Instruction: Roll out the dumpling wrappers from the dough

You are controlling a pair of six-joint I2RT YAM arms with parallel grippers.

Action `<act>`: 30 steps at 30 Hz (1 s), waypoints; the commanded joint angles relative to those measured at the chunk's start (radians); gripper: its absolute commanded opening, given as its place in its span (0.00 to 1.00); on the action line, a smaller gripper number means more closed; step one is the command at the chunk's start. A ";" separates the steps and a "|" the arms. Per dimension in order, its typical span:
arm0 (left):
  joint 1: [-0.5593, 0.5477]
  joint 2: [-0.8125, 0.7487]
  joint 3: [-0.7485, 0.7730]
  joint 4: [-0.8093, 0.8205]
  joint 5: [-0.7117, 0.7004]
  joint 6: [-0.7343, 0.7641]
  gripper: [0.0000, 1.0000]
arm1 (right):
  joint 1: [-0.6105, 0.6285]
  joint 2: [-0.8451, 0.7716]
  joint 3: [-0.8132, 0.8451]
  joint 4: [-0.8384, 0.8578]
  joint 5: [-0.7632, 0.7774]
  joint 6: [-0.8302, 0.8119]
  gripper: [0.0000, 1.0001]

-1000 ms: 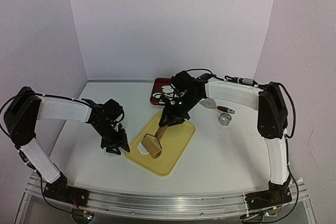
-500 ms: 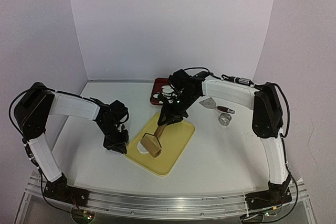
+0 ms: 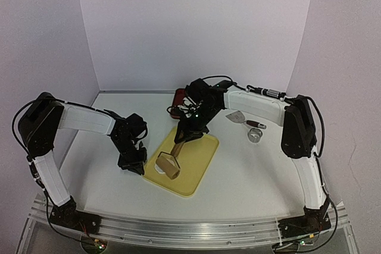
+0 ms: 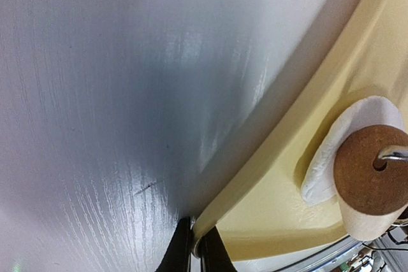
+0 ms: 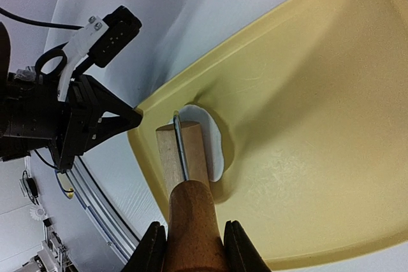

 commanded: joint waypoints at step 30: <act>0.001 0.075 0.062 0.033 -0.059 -0.015 0.00 | 0.086 0.229 0.013 -0.200 0.171 -0.044 0.00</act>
